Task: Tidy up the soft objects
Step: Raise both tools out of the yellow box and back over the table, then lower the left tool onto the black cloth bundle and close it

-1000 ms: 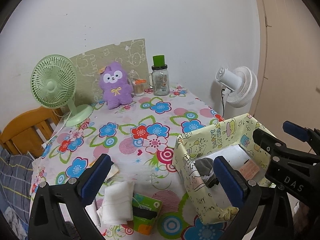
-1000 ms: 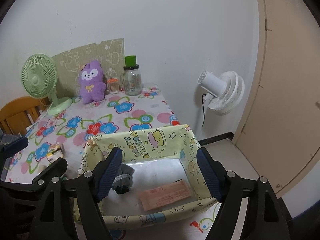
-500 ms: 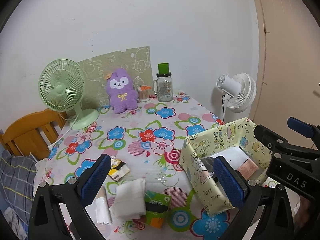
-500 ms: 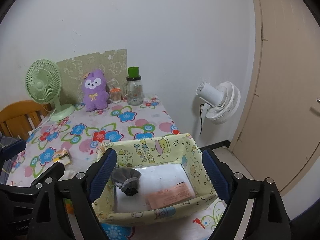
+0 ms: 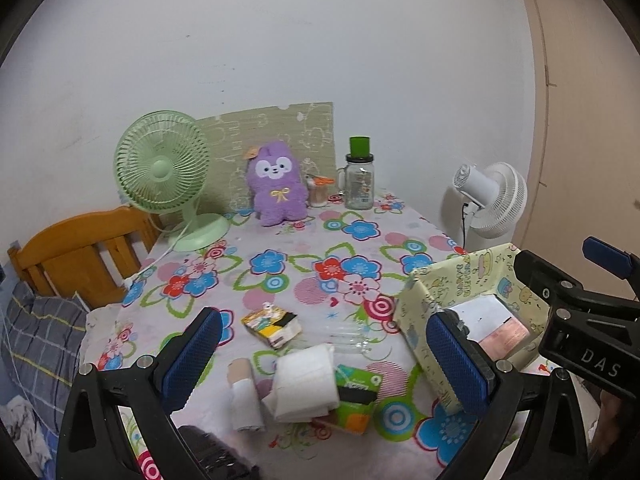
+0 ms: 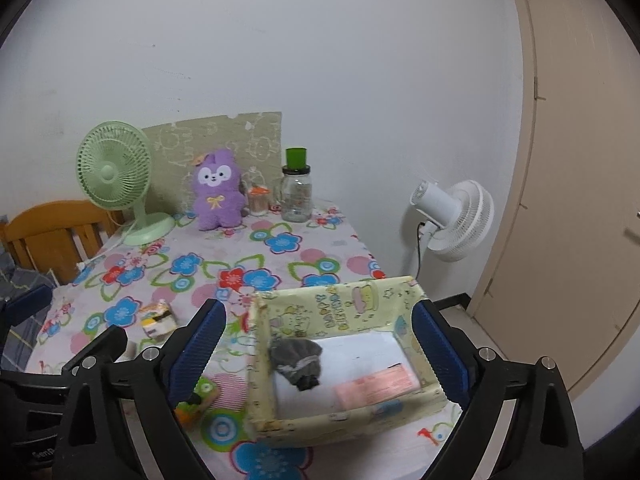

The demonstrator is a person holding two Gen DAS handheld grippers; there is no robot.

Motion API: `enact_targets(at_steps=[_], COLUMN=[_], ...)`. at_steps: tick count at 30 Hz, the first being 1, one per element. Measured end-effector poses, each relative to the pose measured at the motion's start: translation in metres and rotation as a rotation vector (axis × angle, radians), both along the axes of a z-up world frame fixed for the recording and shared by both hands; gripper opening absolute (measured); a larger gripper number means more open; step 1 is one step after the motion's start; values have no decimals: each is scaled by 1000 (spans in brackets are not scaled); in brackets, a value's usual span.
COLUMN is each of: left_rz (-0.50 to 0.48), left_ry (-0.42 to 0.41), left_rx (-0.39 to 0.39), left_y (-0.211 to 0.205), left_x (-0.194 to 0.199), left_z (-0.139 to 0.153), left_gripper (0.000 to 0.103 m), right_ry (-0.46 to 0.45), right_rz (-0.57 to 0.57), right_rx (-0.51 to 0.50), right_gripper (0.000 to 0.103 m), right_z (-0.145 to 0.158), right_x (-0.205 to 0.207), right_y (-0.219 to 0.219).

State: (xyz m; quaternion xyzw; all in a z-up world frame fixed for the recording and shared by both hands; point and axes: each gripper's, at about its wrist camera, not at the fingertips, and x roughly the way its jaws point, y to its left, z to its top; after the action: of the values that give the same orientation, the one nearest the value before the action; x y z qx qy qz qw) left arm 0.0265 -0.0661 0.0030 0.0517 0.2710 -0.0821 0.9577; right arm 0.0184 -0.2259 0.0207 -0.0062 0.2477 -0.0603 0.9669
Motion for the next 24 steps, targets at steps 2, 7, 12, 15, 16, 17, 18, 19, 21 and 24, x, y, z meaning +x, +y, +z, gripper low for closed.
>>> enact_targets(at_steps=[2,7,12,15,16,17,18,19,21,24], left_rz=[8,36,69,89,95,102,107,113,120,130], left_ry=[-5,-14,-14,-9,-6,-2,0,5,12,25], left_rx=[-4,-8,-8,-4,-4,-4,-3,-4,-5,-6], left_y=[7,26,43,54,59,62,64,67,72,78], left_x=[-2,-10,-16,-19,-19,-19,-20,-20,-19,-19], left_z=[1,1,-2,-5,-7,-8,-10,-12,-15,-22], left_gripper=[103,103,103,103,103,103,103,103,103,103], right_ry=[-5,-10,-13,-9,-8,-7,-4,-3,0,3], right_rz=[11,44,80,103,108,116,124,131,144,160], right_rx=[6,6,16,23,25,27,29,29,30,29], right_gripper=[96,97,97,97,97,97,97,97,97,97], right_z=[1,1,-2,-7,-8,-10,-12,-13,-16,-21], right_x=[-2,-6,-9,-8,-8,-8,-7,-7,-7,-7], right_y=[9,29,46,56,58,62,65,68,75,83])
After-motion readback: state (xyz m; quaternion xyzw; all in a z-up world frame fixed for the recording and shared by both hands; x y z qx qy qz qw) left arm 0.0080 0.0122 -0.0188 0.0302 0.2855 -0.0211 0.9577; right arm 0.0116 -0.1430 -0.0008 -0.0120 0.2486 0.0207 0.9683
